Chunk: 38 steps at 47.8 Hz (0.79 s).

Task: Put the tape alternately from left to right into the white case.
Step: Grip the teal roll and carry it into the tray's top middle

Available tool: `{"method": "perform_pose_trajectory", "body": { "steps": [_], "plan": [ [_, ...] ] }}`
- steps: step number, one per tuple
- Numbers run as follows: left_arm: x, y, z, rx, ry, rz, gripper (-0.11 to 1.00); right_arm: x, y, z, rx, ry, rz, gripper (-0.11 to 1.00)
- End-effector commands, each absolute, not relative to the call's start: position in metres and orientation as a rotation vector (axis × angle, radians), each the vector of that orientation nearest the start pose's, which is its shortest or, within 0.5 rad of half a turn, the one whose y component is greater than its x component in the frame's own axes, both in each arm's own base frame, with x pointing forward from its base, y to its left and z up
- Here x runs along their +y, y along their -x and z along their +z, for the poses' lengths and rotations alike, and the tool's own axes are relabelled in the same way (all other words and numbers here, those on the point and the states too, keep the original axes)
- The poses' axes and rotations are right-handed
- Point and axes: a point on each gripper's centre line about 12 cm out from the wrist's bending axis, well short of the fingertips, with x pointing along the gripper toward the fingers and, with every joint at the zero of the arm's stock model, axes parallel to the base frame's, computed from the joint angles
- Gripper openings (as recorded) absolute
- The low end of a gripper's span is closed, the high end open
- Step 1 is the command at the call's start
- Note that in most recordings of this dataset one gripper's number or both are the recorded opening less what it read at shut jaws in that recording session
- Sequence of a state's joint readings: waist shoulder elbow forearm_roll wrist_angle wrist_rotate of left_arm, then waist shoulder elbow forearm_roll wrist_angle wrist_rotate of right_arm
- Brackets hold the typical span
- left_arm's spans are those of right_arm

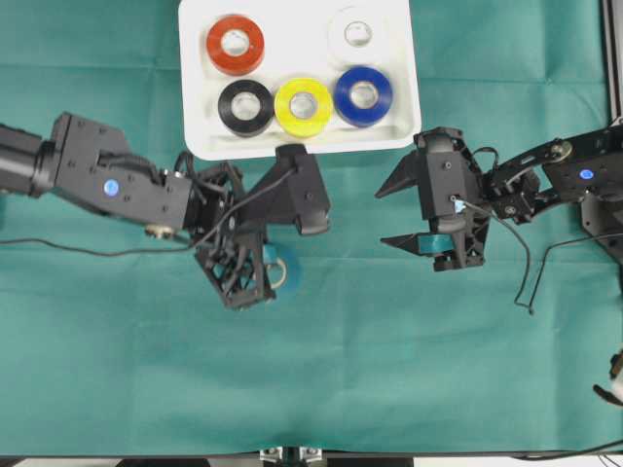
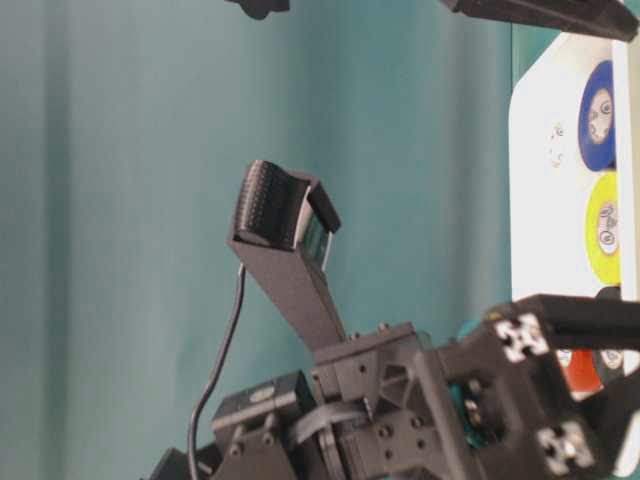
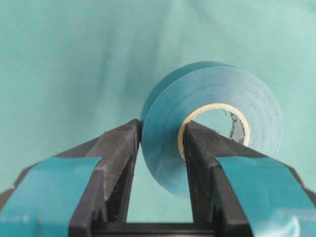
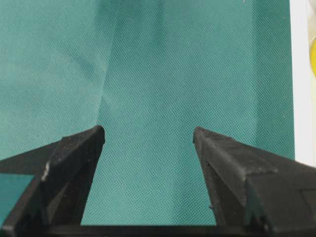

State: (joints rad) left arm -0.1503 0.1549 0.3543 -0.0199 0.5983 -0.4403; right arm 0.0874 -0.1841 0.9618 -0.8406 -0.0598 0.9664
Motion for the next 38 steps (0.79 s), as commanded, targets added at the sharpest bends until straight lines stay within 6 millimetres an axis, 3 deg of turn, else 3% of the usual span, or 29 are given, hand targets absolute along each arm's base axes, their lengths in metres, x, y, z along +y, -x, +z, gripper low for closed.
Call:
{"method": "perform_pose_trajectory", "body": {
  "steps": [1,23,38],
  "plan": [
    [-0.055,-0.419,0.186,1.050,0.341,0.107,-0.04,0.034,-0.307,0.149,0.721,-0.104,0.089,0.80],
    [0.004,-0.419,0.195,1.015,0.286,0.155,-0.04,0.033,-0.308,0.150,0.718,-0.104,0.088,0.80],
    [0.059,-0.421,0.198,0.954,0.282,0.231,-0.04,0.034,-0.307,0.149,0.722,-0.105,0.089,0.80]
  ]
}}
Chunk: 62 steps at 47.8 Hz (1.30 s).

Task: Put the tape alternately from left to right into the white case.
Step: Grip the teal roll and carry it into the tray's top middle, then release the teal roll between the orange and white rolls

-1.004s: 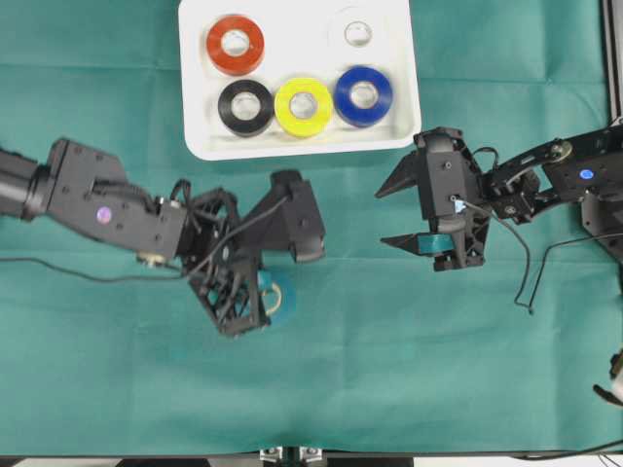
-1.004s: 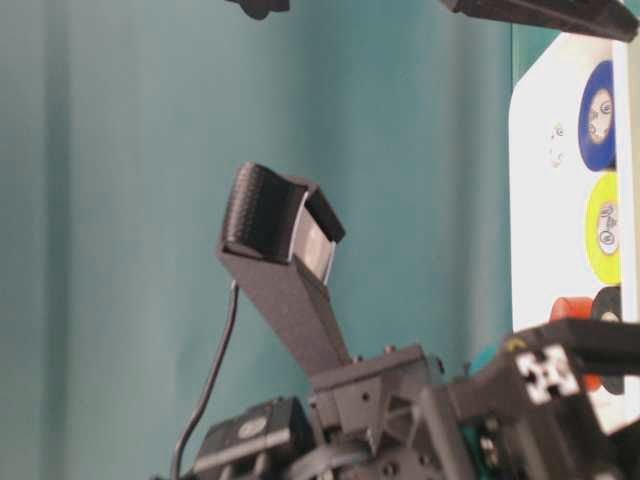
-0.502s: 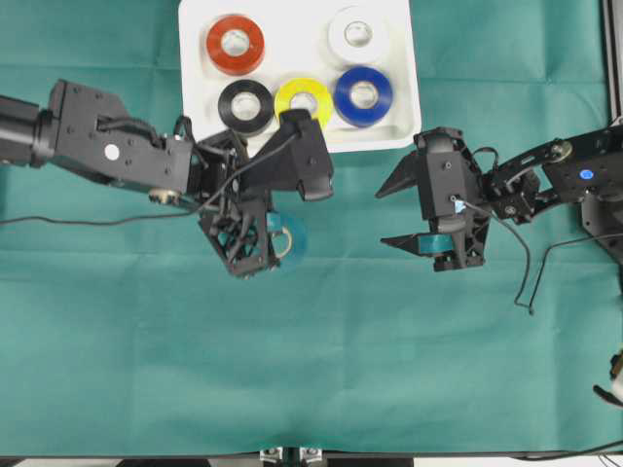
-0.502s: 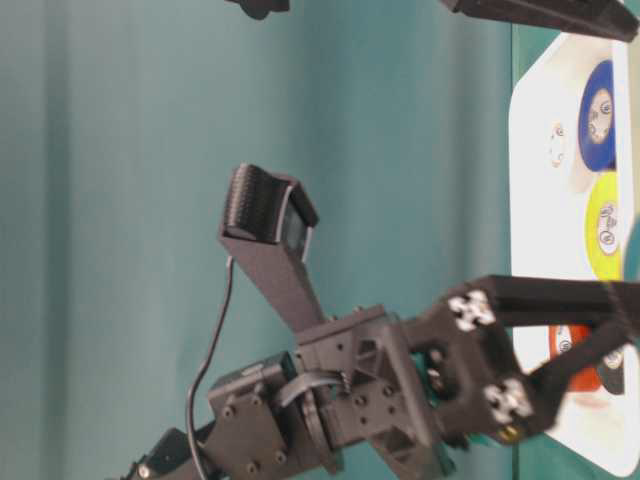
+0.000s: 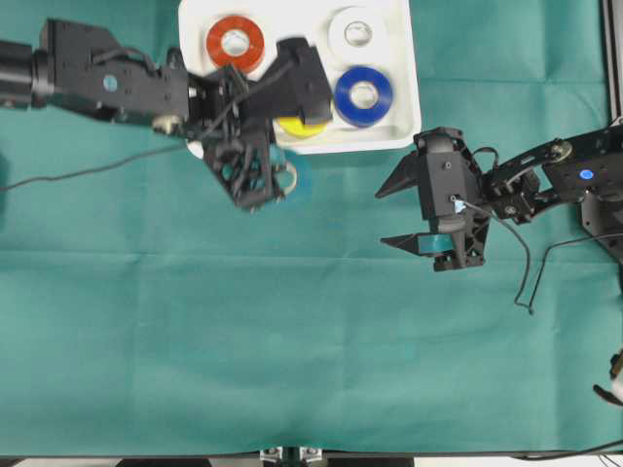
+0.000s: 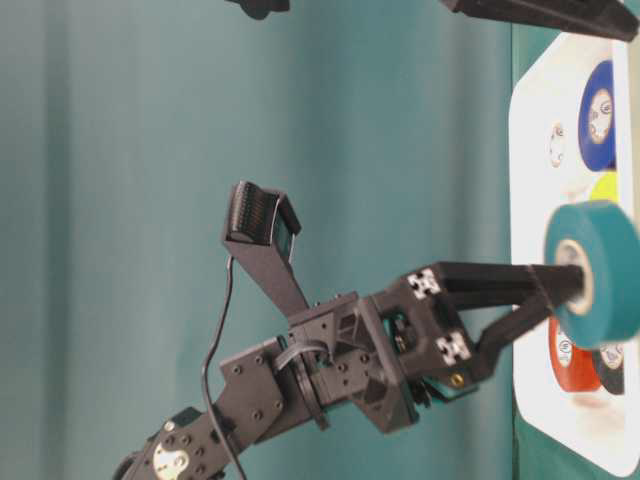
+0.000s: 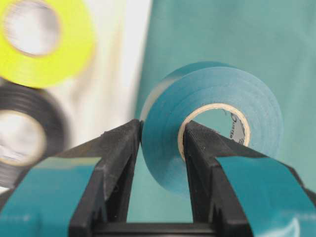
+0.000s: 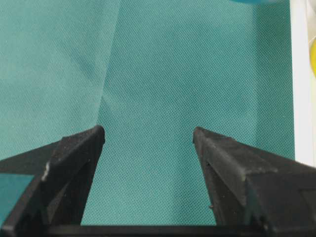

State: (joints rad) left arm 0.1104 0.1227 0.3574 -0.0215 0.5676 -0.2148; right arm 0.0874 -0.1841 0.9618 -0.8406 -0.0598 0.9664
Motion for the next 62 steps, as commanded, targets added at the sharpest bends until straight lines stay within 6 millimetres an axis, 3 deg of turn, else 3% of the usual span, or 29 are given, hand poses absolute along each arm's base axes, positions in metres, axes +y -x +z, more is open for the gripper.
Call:
{"method": "perform_pose_trajectory", "body": {
  "steps": [1,17,34,48,62],
  "plan": [
    [0.064,-0.420,0.197,0.953,0.283,0.240,-0.04,0.034,-0.307,0.149,0.722,-0.105,0.089,0.80],
    [0.129,-0.416,0.196,0.879,0.190,0.298,-0.04,0.033,-0.307,0.149,0.721,-0.106,0.087,0.80],
    [0.178,-0.409,0.181,0.850,0.115,0.352,-0.04,0.033,-0.308,0.150,0.718,-0.106,0.088,0.80],
    [0.188,-0.413,0.165,0.848,0.056,0.341,-0.04,0.033,-0.308,0.150,0.718,-0.106,0.088,0.79],
    [0.189,-0.414,0.167,0.846,0.023,0.328,-0.01,0.033,-0.308,0.150,0.718,-0.106,0.088,0.80]
  ]
}}
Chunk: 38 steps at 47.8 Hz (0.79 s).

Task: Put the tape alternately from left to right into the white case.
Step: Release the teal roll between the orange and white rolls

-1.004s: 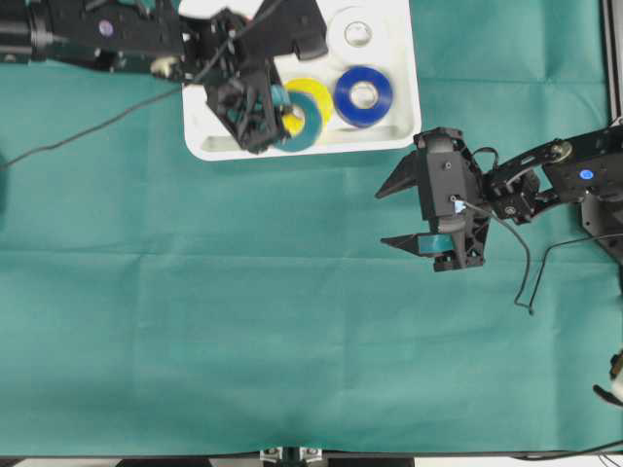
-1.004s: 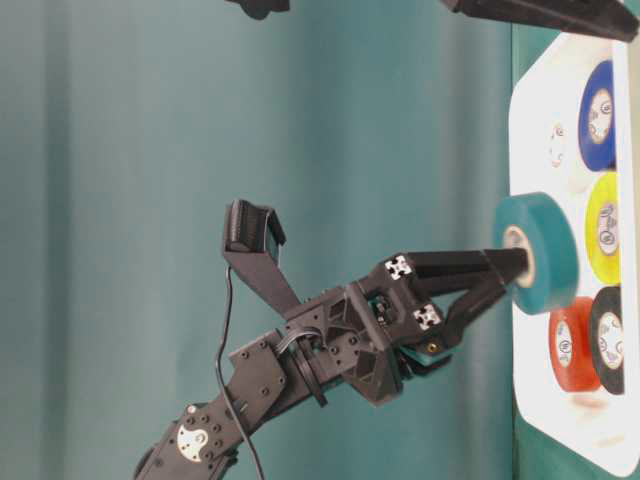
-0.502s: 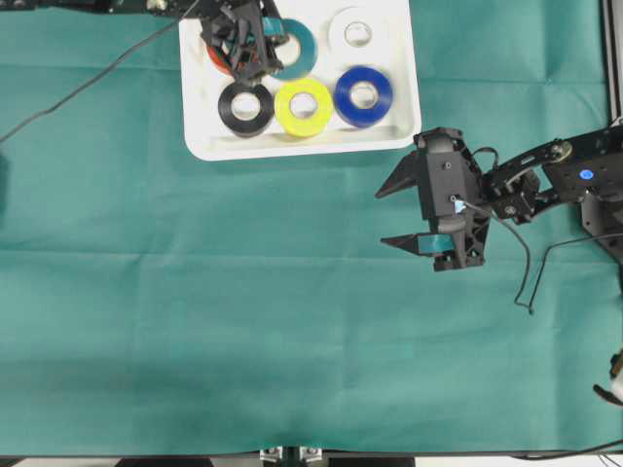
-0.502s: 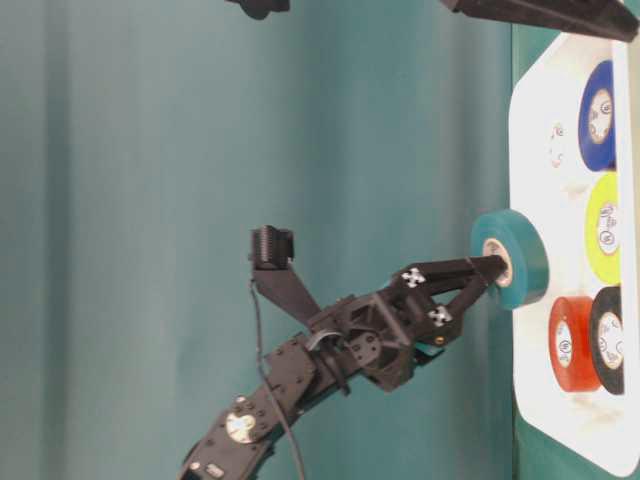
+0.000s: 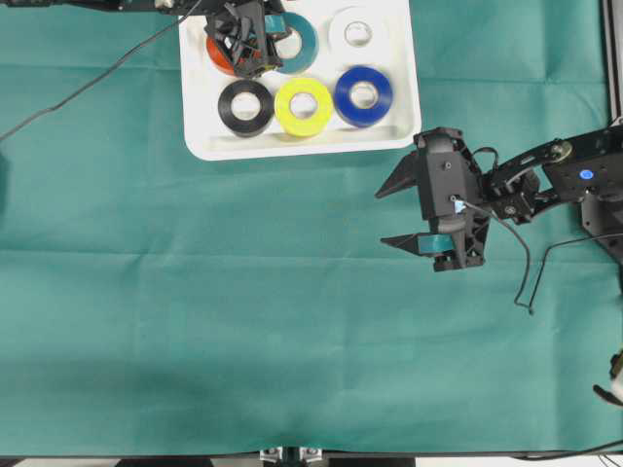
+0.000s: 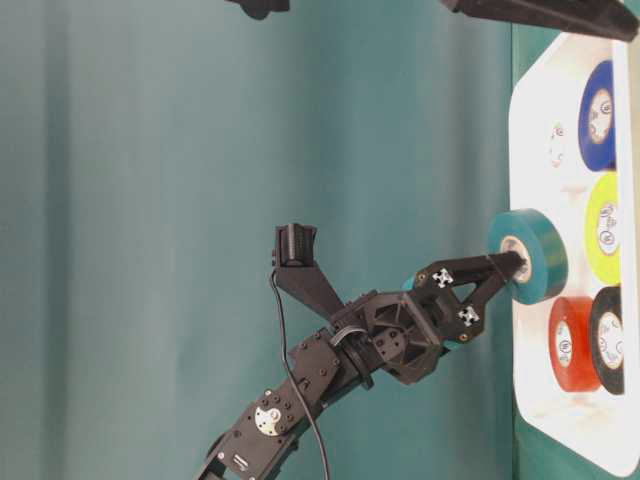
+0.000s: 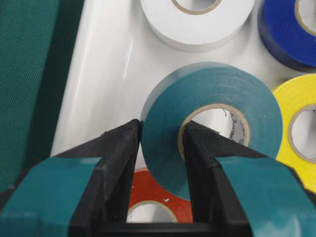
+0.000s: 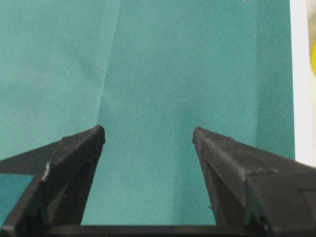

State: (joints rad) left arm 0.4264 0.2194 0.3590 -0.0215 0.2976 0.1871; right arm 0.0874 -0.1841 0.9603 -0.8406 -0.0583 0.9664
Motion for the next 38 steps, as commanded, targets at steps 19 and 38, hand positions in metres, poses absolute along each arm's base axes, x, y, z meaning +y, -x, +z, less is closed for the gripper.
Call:
{"method": "perform_pose_trajectory", "body": {
  "steps": [19,38],
  "plan": [
    [0.182,-0.413,0.170,0.841,0.019,0.318,0.40,0.033,-0.308,0.151,0.717,-0.106,0.088,0.80],
    [0.159,-0.406,0.178,0.842,0.006,0.279,0.40,0.033,-0.308,0.150,0.718,-0.106,0.088,0.80]
  ]
}}
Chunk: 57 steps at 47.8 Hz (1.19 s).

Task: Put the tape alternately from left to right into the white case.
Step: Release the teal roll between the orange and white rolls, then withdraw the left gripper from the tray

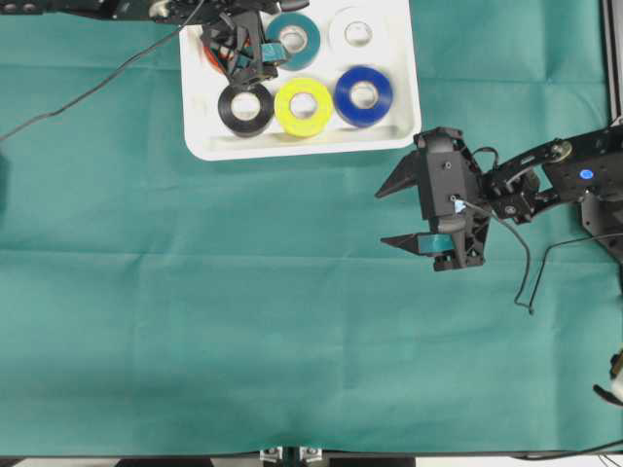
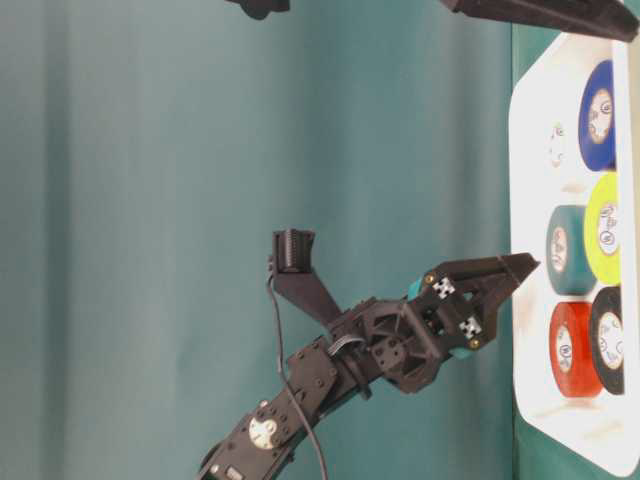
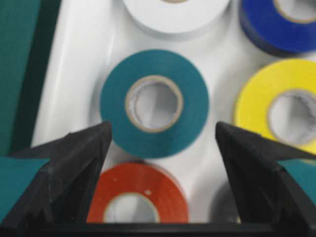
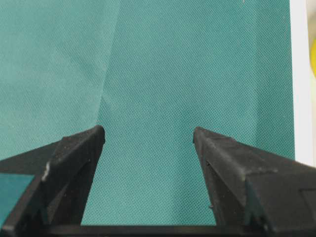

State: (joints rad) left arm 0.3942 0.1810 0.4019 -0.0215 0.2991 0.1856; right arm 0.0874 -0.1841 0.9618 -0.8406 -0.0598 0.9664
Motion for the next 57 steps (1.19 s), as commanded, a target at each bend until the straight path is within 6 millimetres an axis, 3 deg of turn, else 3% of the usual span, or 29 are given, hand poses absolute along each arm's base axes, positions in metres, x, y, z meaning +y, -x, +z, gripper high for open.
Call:
{"method": "perform_pose_trajectory", "body": {
  "steps": [1,34,49,57],
  "plan": [
    [0.155,-0.406,0.178,0.843,0.003,0.271,0.40,0.033,-0.308,0.151,0.717,-0.106,0.088,0.80],
    [0.022,-0.396,0.189,0.828,0.018,0.043,0.40,0.034,-0.311,0.154,0.708,-0.106,0.088,0.80],
    [-0.021,-0.389,0.179,0.859,0.046,-0.026,0.40,0.034,-0.310,0.154,0.709,-0.111,0.086,0.80],
    [-0.034,-0.381,0.174,0.879,0.051,-0.048,0.40,0.033,-0.311,0.154,0.709,-0.113,0.084,0.80]
  ]
}}
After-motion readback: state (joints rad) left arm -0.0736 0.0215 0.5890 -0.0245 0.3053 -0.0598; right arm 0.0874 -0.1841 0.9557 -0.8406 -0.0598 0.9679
